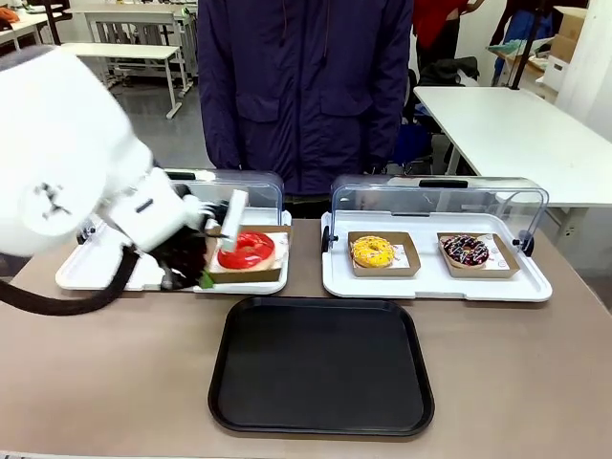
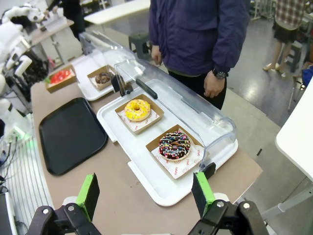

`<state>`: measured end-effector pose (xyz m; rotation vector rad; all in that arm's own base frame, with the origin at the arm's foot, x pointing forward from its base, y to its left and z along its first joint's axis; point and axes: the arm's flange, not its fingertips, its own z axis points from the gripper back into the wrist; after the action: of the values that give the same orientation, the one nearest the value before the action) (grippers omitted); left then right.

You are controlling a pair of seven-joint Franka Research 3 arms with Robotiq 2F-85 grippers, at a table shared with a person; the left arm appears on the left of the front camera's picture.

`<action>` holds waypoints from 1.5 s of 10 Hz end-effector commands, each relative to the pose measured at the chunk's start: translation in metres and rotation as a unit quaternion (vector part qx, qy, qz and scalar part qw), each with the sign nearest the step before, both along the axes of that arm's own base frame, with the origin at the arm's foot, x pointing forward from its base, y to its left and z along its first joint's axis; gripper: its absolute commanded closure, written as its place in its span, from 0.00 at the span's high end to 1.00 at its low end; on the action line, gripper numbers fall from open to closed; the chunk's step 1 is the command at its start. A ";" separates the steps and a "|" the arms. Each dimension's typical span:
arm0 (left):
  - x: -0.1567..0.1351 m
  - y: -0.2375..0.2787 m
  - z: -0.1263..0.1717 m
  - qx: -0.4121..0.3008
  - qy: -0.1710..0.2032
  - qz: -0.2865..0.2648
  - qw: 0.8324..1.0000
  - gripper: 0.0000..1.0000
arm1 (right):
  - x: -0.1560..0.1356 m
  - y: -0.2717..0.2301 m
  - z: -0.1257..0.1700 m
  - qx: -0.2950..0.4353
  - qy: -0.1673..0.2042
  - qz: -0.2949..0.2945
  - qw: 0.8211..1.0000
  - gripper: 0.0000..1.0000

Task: Move the first donut from the left to the tray.
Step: Pick up the Paper togo box containing the Donut indicated by the person and place it on the Handle tray.

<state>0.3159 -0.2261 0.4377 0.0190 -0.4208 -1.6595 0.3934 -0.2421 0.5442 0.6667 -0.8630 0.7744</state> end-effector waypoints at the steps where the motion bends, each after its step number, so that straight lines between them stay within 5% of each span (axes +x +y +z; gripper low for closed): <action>1: -0.028 -0.029 -0.027 0.017 -0.009 0.025 1.000 0.02 | 0.001 0.000 0.002 0.006 -0.015 0.004 1.000 1.00; 5: -0.067 -0.084 -0.064 0.033 -0.008 0.027 0.999 0.02 | 0.001 0.000 0.002 0.006 -0.015 0.004 1.000 1.00; 15: -0.082 -0.119 -0.132 0.062 0.033 0.010 0.997 0.02 | 0.001 0.000 0.002 0.006 -0.015 0.004 1.000 1.00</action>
<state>0.2419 -0.3478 0.3122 0.0421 -0.2602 -1.6719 0.3933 -0.2422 0.5442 0.6666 -0.8630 0.7744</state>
